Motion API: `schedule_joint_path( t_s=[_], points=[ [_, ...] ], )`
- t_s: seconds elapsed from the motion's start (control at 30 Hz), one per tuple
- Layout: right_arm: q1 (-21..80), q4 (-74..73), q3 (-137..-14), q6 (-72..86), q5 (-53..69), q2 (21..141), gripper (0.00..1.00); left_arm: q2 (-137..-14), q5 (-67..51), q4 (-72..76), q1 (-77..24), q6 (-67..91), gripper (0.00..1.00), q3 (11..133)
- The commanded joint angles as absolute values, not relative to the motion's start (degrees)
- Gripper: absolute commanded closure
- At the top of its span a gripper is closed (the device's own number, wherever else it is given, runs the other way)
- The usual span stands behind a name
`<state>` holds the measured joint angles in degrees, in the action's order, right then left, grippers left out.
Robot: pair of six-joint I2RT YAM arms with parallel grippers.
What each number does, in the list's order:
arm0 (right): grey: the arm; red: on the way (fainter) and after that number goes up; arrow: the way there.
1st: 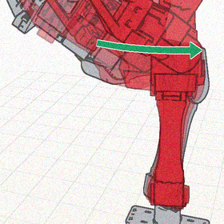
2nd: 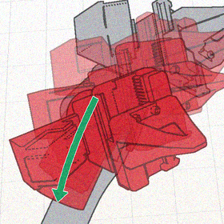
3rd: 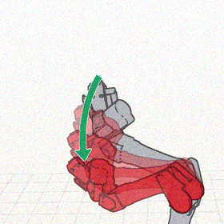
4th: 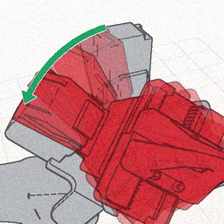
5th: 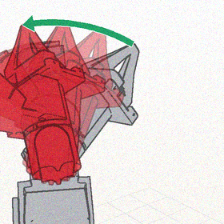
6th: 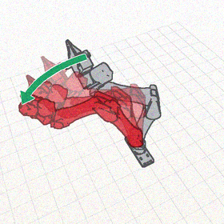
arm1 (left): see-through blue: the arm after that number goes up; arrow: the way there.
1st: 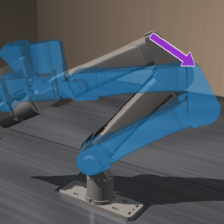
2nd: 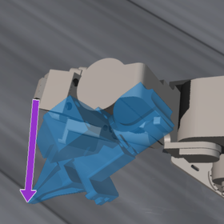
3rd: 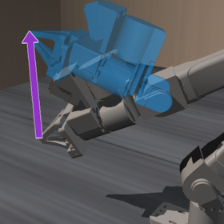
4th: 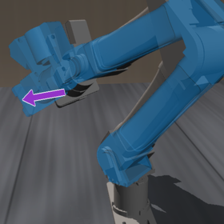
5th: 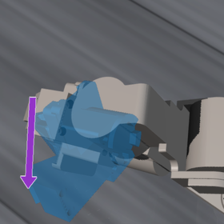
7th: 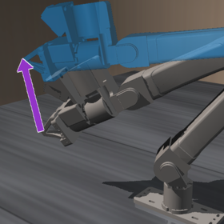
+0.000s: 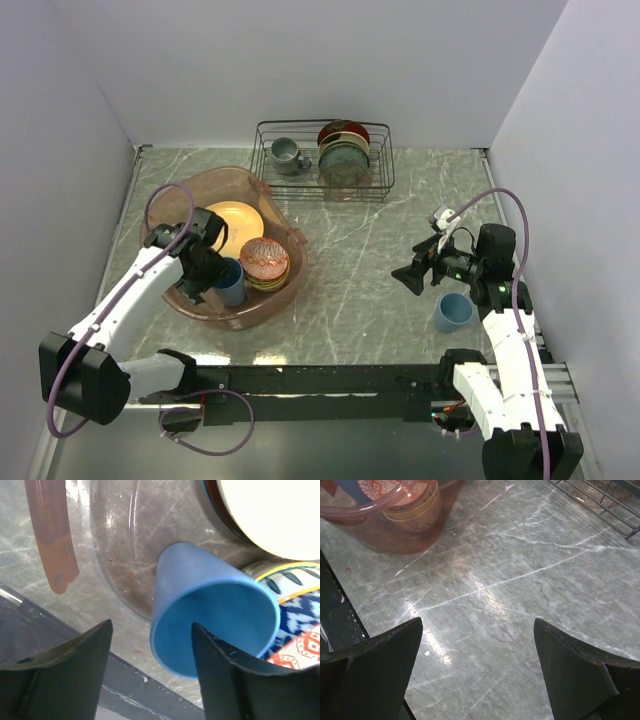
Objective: Place the mixed dishes into the plastic bin
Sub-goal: Place the cup in the plastic bin, then pick up the cup at the center of the board.
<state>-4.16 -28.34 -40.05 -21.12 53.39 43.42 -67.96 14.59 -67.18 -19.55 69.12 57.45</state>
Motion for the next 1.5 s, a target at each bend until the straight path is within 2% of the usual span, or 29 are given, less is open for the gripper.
schedule_joint_path(
  t_s=[0.0,0.17,0.33,0.43,0.53,0.73,0.87,0.97,1.2,1.47],
  points=[
    [-4.5,-27.1,-40.4,-21.9,53.2,43.0,0.00,-65.9,14.9,-68.7,-19.1,67.8,0.24,61.6],
    [-4.6,-27.4,-40.5,-22.2,52.3,43.4,0.00,-63.5,16.9,-70.0,-19.1,66.6,0.14,65.0],
    [-4.6,-28.4,-41.3,-23.6,51.1,44.2,0.00,-59.6,17.6,-69.1,-19.1,63.7,0.08,66.8],
    [-4.6,-31.8,-44.3,-26.4,50.2,45.8,0.00,-56.6,15.6,-65.3,-19.1,58.9,0.07,66.6],
    [-4.5,-38.8,-49.5,-32.2,49.7,48.9,0.00,-52.5,13.2,-61.2,-19.1,52.8,0.01,65.5],
    [-4.6,-55.8,-61.2,-44.5,44.3,57.4,0.00,-40.3,5.5,-45.7,-19.1,39.8,0.01,60.0],
    [-4.7,-66.0,-65.5,-52.1,35.5,61.8,0.00,-33.5,3.8,-36.7,-19.1,33.9,0.01,55.5],
    [-5.9,-74.3,-67.8,-59.3,33.3,64.5,0.00,-30.6,3.1,-31.4,-19.1,31.1,0.01,51.3],
    [-8.6,-76.6,-62.1,-64.1,25.9,63.7,0.00,-26.6,1.0,-26.0,-19.1,26.0,0.01,42.7],
    [-9.3,-74.1,-57.2,-64.7,20.0,61.9,0.02,-21.6,1.1,-24.3,-19.1,24.3,0.01,40.2]
  ],
)
